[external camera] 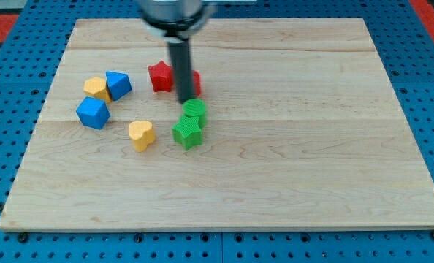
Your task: Slide the yellow hexagon to top left
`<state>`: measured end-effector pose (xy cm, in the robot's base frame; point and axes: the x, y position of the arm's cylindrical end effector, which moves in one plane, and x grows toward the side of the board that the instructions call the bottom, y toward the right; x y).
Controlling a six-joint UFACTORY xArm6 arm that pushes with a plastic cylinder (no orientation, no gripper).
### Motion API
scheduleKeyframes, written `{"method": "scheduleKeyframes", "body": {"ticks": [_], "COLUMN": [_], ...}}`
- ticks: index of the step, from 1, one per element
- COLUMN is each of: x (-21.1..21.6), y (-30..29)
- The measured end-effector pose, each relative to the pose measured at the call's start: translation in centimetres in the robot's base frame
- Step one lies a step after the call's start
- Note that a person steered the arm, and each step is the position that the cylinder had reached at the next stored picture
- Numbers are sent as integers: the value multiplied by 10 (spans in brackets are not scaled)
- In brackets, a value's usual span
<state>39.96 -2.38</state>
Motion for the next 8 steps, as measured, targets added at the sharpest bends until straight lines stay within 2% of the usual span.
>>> {"method": "scheduleKeyframes", "body": {"ticks": [2,7,8], "x": [-28,-28,-17], "y": [22,21,11]}}
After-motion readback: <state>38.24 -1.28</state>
